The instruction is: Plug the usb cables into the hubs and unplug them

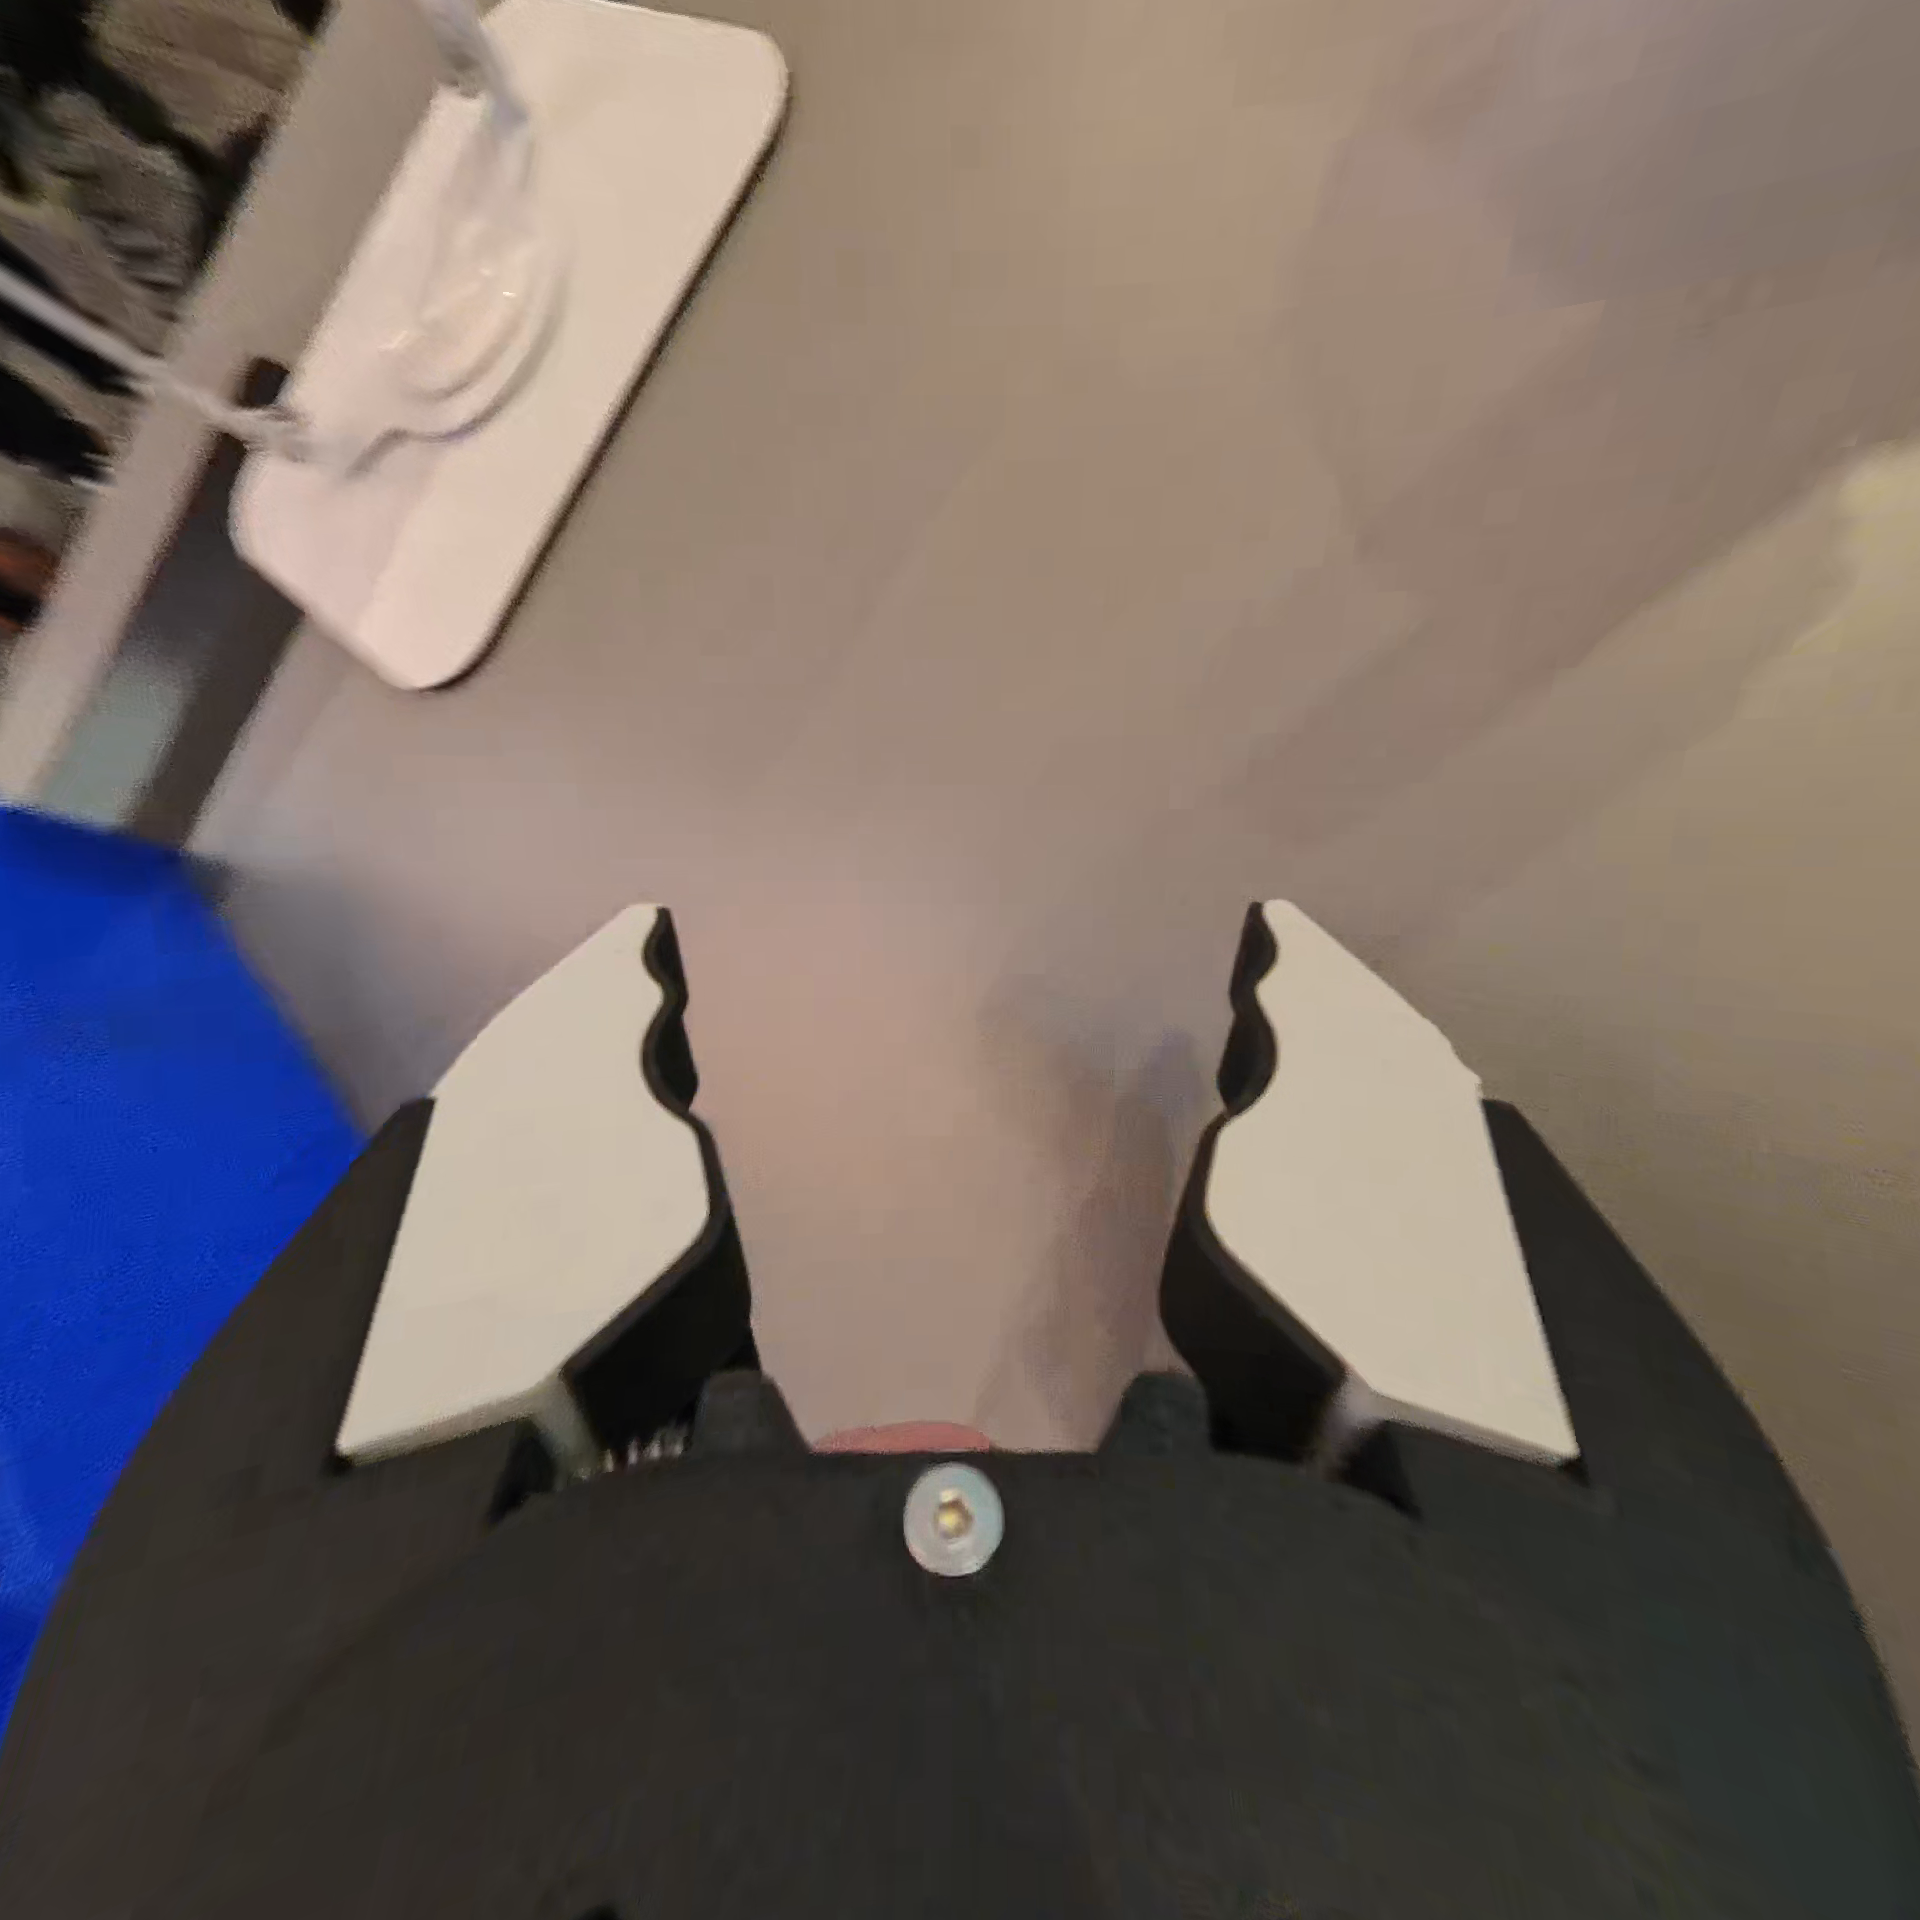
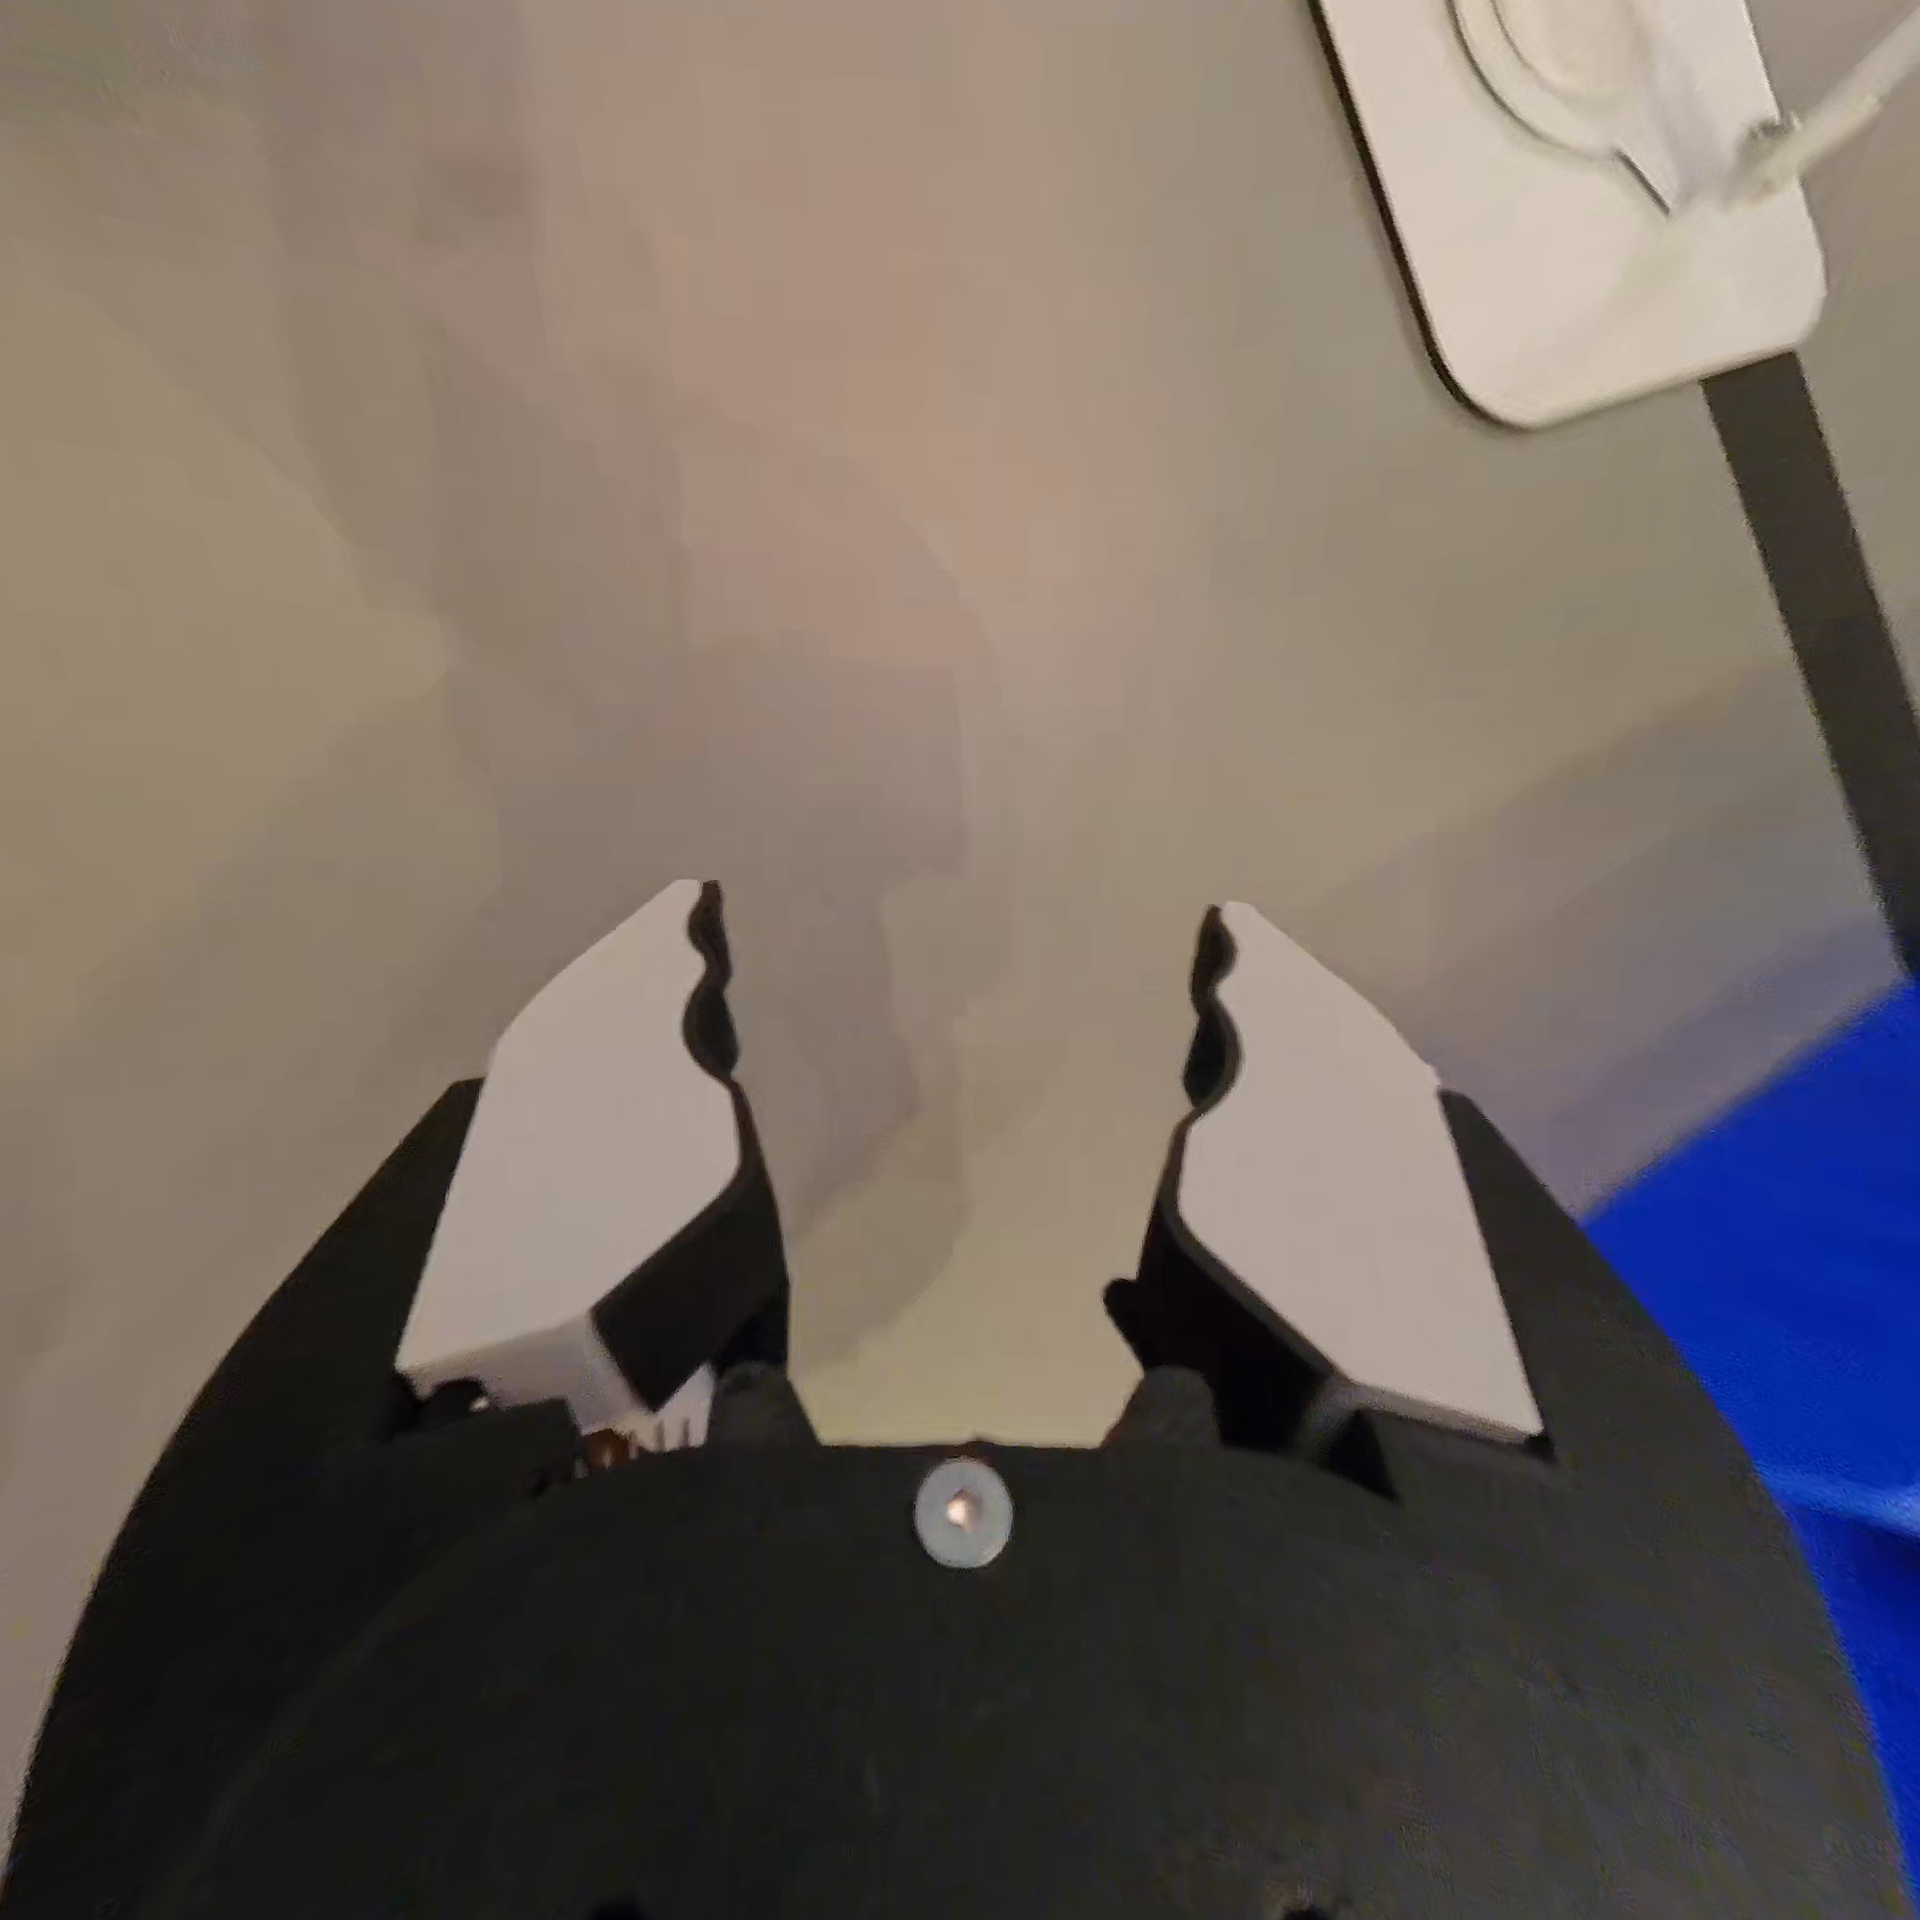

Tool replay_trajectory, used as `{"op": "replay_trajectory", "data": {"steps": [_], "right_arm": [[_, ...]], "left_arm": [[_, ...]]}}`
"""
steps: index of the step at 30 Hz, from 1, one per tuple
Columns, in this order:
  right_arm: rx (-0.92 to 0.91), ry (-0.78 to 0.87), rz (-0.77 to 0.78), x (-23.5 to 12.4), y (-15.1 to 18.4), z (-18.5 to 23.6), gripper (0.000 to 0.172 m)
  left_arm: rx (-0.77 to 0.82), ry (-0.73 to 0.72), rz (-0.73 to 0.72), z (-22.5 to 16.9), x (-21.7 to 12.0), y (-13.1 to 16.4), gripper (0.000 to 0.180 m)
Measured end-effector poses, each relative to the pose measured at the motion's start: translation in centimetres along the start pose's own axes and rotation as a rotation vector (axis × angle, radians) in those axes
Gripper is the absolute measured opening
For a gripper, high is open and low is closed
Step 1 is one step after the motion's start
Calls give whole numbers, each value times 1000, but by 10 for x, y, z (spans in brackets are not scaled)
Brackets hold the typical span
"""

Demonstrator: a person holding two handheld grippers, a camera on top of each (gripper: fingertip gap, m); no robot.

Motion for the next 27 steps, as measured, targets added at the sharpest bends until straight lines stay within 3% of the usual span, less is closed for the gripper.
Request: {"op": "replay_trajectory", "data": {"steps": [2,6,12,15,19,27], "right_arm": [[23,-28,-72,22,-13,5,95],[99,-137,-136,61,-30,4,98],[102,-110,-125,98,-43,-19,108],[133,-141,-140,106,-46,-21,111],[154,-158,-136,108,-45,-24,117],[144,-165,-134,108,-45,-23,119]], "left_arm": [[-38,32,15,-11,22,-9,106],[-140,24,32,-13,48,-19,112],[-275,63,48,-13,70,-17,120],[-320,99,75,-11,73,-15,123],[-320,188,71,-16,74,-17,105],[-309,199,64,-18,74,-18,111]]}}
Point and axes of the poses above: each gripper's, where its closed fingertips meet, x out along the fingers, y out of its underside, z = x × y across the jaws, the point moved 6 cm from there along -x, back along the fingers, and after that the axes turned 10 degrees about -y, right-handed, at the moved point
